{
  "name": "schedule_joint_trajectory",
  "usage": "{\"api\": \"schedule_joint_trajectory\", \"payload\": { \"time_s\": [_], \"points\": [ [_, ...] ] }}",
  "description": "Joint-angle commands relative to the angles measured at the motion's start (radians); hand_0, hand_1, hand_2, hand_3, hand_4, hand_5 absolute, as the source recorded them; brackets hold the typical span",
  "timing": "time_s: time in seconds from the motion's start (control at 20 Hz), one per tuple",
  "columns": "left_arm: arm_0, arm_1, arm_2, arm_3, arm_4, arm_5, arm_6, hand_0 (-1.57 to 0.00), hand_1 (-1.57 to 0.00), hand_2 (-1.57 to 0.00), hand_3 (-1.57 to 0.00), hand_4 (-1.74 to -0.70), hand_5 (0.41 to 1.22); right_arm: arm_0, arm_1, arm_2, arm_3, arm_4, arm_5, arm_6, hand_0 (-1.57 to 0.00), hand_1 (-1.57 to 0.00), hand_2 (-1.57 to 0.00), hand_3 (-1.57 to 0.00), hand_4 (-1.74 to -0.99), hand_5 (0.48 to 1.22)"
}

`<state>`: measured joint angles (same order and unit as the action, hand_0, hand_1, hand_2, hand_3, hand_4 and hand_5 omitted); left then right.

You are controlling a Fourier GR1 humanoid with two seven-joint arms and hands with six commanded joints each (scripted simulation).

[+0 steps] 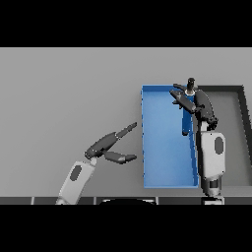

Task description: Pick up the blue pipe and place it into the blue bin.

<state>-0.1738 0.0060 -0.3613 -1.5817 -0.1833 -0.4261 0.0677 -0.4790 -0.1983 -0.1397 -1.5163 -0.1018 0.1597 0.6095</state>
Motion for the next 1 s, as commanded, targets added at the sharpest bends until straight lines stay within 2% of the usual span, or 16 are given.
{"api": "schedule_joint_trajectory", "payload": {
  "time_s": [0.0, 0.1, 0.15, 0.2, 0.3, 0.35, 0.4, 0.45, 0.55, 0.65, 0.7, 0.8, 0.85, 0.95],
  "points": [
    [-0.009, -0.001, 0.000, 0.004, -0.004, 0.001, 0.002, 0.00, 0.00, 0.00, 0.00, -0.93, 0.470, 0.004, -0.010, 0.029, 0.037, -0.028, -0.037, 0.000, -1.57, -1.57, -1.57, -1.57, -1.498, 1.221],
    [-0.009, 0.004, 0.003, 0.010, -0.002, -0.002, -0.010, 0.00, 0.00, 0.00, 0.00, -0.92, 0.476, 0.058, -0.047, 0.098, 0.049, -0.085, -0.080, 0.000, -1.57, -1.57, -1.57, -1.57, -1.497, 1.221],
    [-0.013, -0.002, 0.005, 0.015, -0.004, 0.005, -0.010, 0.00, 0.00, 0.00, 0.00, -0.92, 0.478, 0.057, -0.089, 0.133, 0.078, -0.125, -0.110, 0.000, -1.57, -1.57, -1.57, -1.26, -1.546, 1.221],
    [-0.017, -0.002, 0.006, 0.014, -0.002, 0.005, -0.018, 0.00, 0.00, 0.00, 0.00, -0.92, 0.480, 0.082, -0.119, 0.181, 0.088, -0.170, -0.137, 0.000, -1.57, -1.57, -1.57, -1.01, -1.585, 1.221],
    [-0.019, -0.005, 0.003, 0.019, -0.006, 0.006, -0.012, 0.00, 0.00, 0.00, 0.00, -0.92, 0.484, 0.073, -0.174, 0.270, 0.094, -0.243, -0.231, -0.007, -1.57, -1.57, -1.57, -0.64, -1.641, 1.221],
    [-0.019, -0.007, 0.003, 0.015, -0.007, 0.010, -0.014, 0.00, 0.00, 0.00, 0.00, -0.92, 0.486, 0.067, -0.211, 0.305, 0.101, -0.288, -0.275, -0.007, -1.57, -1.57, -1.57, -0.51, -1.661, 1.221],
    [-0.018, -0.008, 0.000, 0.007, -0.009, 0.012, -0.014, 0.00, 0.00, 0.00, 0.00, -0.92, 0.489, 0.062, -0.244, 0.342, 0.113, -0.344, -0.308, -0.011, -1.57, -1.57, -1.57, -0.41, -1.677, 1.171],
    [-0.007, -0.003, 0.000, 0.001, -0.004, 0.008, -0.022, 0.00, 0.00, 0.00, 0.00, -0.92, 0.491, 0.066, -0.268, 0.378, 0.104, -0.388, -0.356, -0.007, -1.57, -1.57, -1.52, -0.45, -1.626, 1.161],
    [-0.004, -0.006, -0.005, 0.002, -0.008, 0.009, -0.012, 0.00, 0.00, 0.00, 0.00, -0.92, 0.493, 0.055, -0.326, 0.459, 0.109, -0.477, -0.446, -0.012, -1.08, -1.03, -0.99, -0.29, -1.469, 1.148],
    [-0.015, -0.004, 0.003, 0.008, -0.002, 0.006, -0.008, 0.00, 0.00, 0.00, 0.00, -0.92, 0.493, -0.002, -0.405, 0.568, 0.151, -0.560, -0.516, -0.005, -0.69, -0.66, -0.63, -0.19, -1.370, 1.125],
    [-0.035, -0.011, 0.013, 0.025, 0.004, 0.007, 0.018, 0.00, 0.00, 0.00, 0.00, -0.93, 0.494, -0.031, -0.460, 0.632, 0.156, -0.604, -0.497, 0.000, -0.55, -0.52, -0.50, -0.15, -1.339, 1.108],
    [-0.013, -0.007, 0.001, 0.013, 0.000, 0.004, -0.004, 0.00, 0.00, 0.00, 0.00, -0.92, 0.494, -0.064, -0.525, 0.735, 0.144, -0.596, -0.457, 0.000, -0.35, -0.34, -0.32, -0.09, -1.279, 1.010],
    [-0.010, -0.006, 0.000, 0.015, -0.006, 0.009, -0.011, 0.00, 0.00, 0.00, 0.00, -0.93, 0.494, -0.098, -0.566, 0.812, 0.149, -0.589, -0.445, 0.000, -0.28, -0.27, -0.26, -0.08, -1.250, 0.962],
    [-0.006, 0.000, 0.002, -0.002, 0.004, 0.003, -0.012, 0.00, 0.00, 0.00, 0.00, -0.93, 0.495, -0.132, -0.611, 0.884, 0.133, -0.620, -0.410, 0.000, -0.18, -0.17, -0.16, -0.05, -1.219, 0.870]
  ]
}}
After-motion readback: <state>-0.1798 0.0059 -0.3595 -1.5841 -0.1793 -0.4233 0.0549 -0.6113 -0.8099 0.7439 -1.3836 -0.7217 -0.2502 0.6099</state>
